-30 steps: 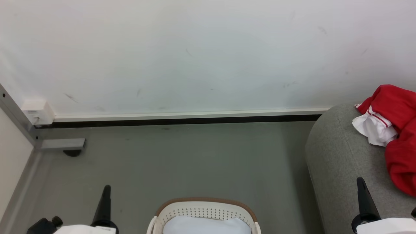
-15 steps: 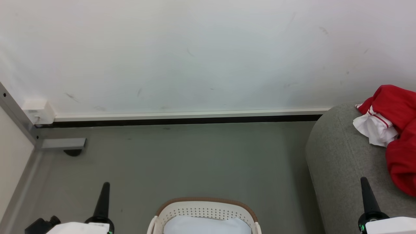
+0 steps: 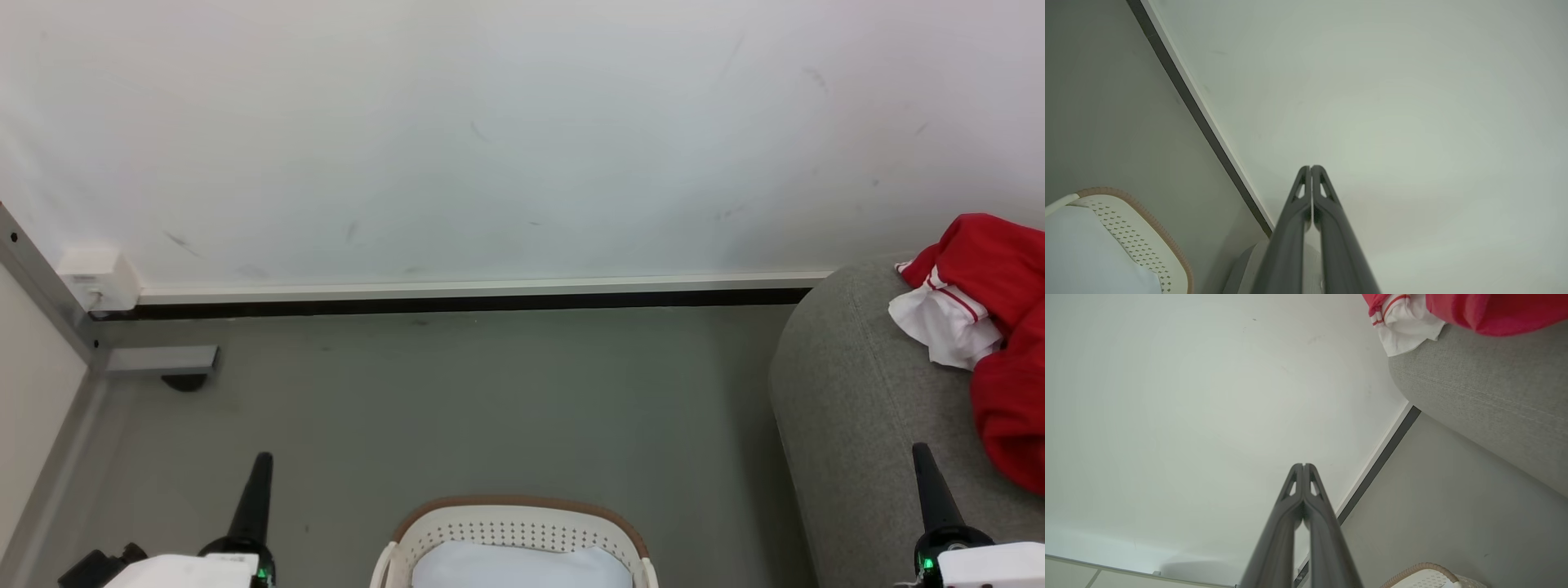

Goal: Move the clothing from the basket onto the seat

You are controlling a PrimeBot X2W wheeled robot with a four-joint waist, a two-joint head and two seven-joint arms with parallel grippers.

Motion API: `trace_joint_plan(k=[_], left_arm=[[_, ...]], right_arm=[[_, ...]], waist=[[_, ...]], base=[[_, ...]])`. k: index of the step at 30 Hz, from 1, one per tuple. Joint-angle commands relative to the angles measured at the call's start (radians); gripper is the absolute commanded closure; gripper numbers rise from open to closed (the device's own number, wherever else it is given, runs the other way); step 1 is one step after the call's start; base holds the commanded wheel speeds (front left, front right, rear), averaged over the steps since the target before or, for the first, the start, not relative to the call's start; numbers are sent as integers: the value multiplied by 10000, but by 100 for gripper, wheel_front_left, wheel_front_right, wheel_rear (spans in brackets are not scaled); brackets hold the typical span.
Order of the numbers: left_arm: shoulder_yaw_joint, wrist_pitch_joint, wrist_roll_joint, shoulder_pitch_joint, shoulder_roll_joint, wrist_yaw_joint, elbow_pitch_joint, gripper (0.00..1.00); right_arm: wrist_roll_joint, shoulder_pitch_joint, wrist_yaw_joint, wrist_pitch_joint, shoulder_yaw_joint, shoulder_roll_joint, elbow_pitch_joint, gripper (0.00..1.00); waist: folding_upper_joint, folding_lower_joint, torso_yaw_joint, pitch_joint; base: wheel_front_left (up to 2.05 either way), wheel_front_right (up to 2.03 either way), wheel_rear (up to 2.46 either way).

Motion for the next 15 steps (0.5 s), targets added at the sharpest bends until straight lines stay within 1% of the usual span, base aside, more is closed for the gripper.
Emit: trace_joint_plan(k=[1, 15], left_arm=[[50, 61, -279, -152, 37, -56, -11, 100], [170, 372, -1413, -254, 35, -89, 59, 100]], right_arm=[[291, -206, -14, 71, -84, -6, -116, 100], [1331, -227, -16, 387, -283, 14, -112, 100]], waist=[[-1, -1, 3, 1], [-1, -1, 28, 5]], base=[[0, 0, 0], [0, 0, 0]])
